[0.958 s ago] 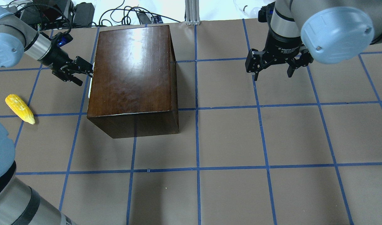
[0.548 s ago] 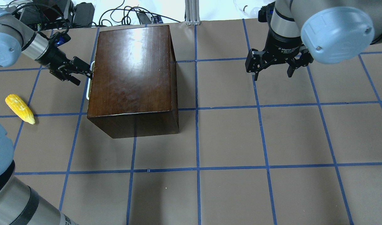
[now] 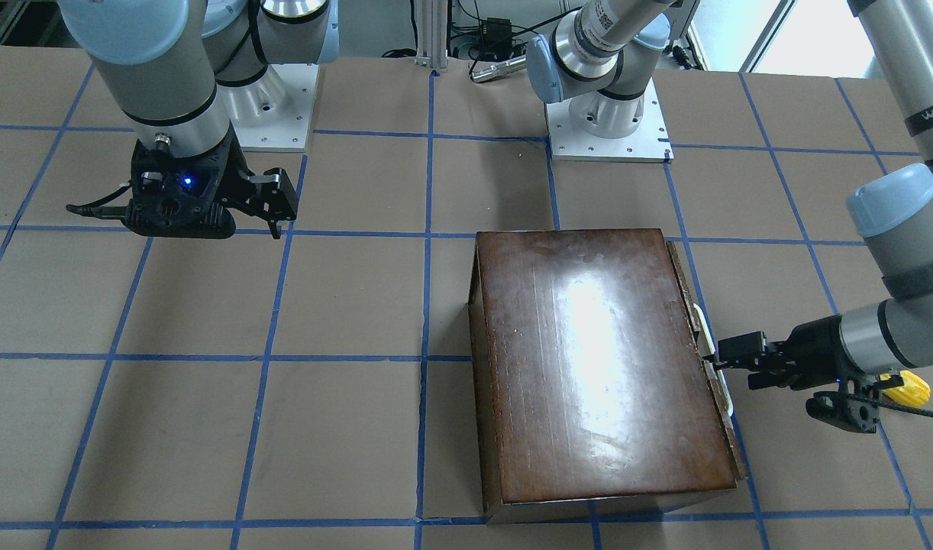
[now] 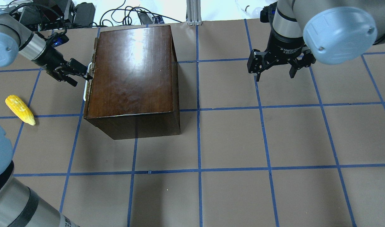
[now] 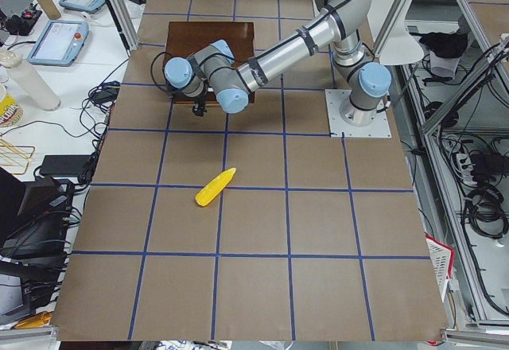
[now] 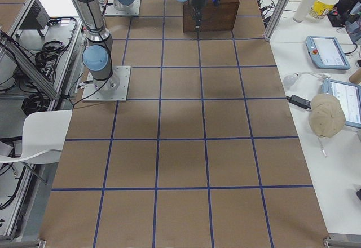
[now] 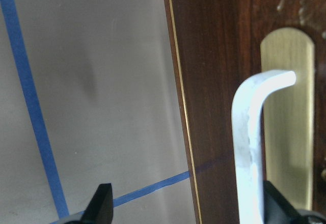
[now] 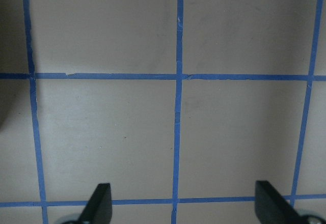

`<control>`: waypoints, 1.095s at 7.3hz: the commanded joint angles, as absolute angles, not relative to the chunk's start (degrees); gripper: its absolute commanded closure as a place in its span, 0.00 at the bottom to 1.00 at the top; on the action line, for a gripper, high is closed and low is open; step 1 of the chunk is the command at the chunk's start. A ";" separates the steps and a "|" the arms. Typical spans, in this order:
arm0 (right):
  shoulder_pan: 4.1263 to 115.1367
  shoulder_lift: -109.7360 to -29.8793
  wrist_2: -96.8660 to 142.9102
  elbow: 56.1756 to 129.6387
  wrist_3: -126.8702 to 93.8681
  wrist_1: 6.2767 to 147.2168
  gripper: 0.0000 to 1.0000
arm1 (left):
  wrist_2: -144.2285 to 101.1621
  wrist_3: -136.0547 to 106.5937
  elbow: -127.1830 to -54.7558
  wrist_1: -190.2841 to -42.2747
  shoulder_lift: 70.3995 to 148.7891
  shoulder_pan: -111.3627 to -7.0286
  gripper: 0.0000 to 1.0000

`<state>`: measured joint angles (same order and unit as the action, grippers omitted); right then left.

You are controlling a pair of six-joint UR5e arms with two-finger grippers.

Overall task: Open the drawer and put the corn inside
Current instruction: 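Pull the drawer outward from the cabinet with the left gripper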

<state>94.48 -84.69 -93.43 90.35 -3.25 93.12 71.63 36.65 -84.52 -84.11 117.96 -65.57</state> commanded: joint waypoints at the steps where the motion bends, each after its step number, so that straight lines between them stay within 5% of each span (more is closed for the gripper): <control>1: 94.48 -84.73 -93.43 90.35 -3.25 93.08 0.00 | 72.42 37.88 -84.29 -83.94 117.95 -65.48 0.00; 8: 94.48 -84.64 -93.43 90.35 -3.25 93.08 0.00 | 74.09 40.08 -80.69 -84.72 119.62 -65.21 0.00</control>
